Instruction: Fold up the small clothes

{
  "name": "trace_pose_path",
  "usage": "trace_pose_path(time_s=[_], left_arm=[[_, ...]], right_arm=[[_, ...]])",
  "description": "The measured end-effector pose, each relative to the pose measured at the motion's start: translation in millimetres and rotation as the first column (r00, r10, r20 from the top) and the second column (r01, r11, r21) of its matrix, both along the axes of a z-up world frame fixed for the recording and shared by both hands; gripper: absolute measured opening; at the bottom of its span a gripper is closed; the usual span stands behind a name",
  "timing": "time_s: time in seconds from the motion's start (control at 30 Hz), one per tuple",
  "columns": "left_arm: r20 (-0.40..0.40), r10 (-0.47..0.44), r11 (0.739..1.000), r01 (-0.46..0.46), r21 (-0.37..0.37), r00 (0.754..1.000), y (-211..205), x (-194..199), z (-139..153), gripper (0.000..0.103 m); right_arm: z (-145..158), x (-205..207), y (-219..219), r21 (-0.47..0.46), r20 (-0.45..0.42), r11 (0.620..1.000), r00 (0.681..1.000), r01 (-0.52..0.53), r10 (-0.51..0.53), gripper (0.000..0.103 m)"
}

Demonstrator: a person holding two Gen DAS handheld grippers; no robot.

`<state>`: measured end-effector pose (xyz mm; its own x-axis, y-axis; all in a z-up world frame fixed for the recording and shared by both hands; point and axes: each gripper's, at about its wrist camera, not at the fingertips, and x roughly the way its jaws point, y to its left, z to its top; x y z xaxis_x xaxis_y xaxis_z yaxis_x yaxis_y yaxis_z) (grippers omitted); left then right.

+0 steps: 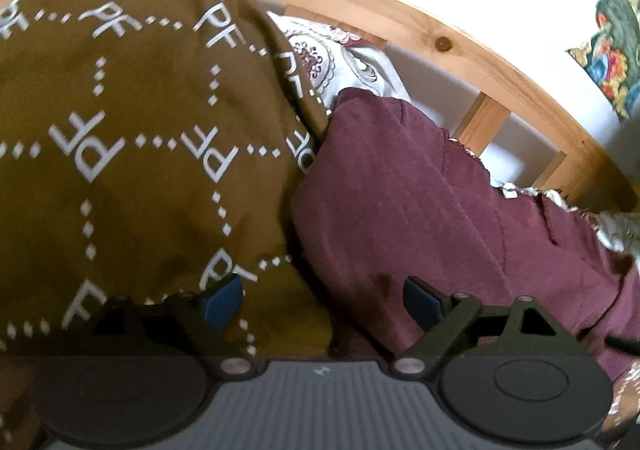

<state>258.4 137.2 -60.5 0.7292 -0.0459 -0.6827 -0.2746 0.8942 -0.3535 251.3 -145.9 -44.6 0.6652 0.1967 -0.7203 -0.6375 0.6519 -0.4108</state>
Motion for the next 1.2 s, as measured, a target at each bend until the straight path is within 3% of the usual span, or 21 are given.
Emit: trace_pose_path(time_s=[0.13, 0.23, 0.37, 0.5, 0.63, 0.73, 0.87, 0.93, 1.2], left_arm=[[-0.006, 0.043, 0.998, -0.043, -0.053, 0.999, -3.9, -9.2, 2.0, 0.1], [0.006, 0.024, 0.998, -0.024, -0.051, 1.0, -12.7, -15.7, 7.5, 0.102], [-0.004, -0.005, 1.0, 0.005, 0.025, 1.0, -31.5, -30.2, 12.5, 0.102], [-0.067, -0.062, 0.991, 0.069, 0.115, 0.996, -47.7, -46.0, 12.1, 0.102], [-0.136, -0.135, 0.957, 0.164, 0.238, 0.982, -64.4, -68.0, 5.5, 0.102], [-0.229, -0.132, 0.931, 0.2, 0.306, 0.964, -74.8, -71.7, -4.2, 0.102], [-0.332, -0.091, 0.955, 0.177, 0.237, 0.939, -65.4, -70.9, -13.1, 0.102], [-0.334, -0.072, 0.964, 0.151, 0.217, 0.94, -58.7, -74.8, -11.5, 0.102], [-0.345, -0.037, 0.94, 0.149, 0.306, 0.938, -64.3, -105.3, -1.4, 0.102]], right_arm=[[10.0, -25.2, -17.6, 0.041, -0.004, 0.999, 1.0, -0.003, 0.003, 0.102], [22.9, -47.9, -26.6, 0.043, 0.036, 0.999, 0.999, -0.03, 0.029, 0.102], [36.7, -75.9, -38.4, 0.029, 0.081, 0.998, 0.995, -0.055, 0.052, 0.102], [43.2, -102.8, -50.2, 0.03, 0.087, 0.998, 0.995, -0.056, 0.053, 0.102], [38.9, -118.9, -63.1, 0.024, 0.043, 1.0, 0.999, -0.009, 0.008, 0.102], [32.5, -129.3, -74.9, 0.013, 0.006, 1.0, 1.0, 0.019, -0.019, 0.102], [26.6, -142.8, -87.3, -0.011, 0.019, 1.0, 0.999, 0.027, -0.027, 0.102], [26.3, -149.4, -92.6, -0.017, 0.03, 0.999, 0.999, 0.028, -0.028, 0.102], [28.7, -164.5, -101.9, -0.001, 0.039, 0.999, 0.998, 0.039, -0.039, 0.102]])
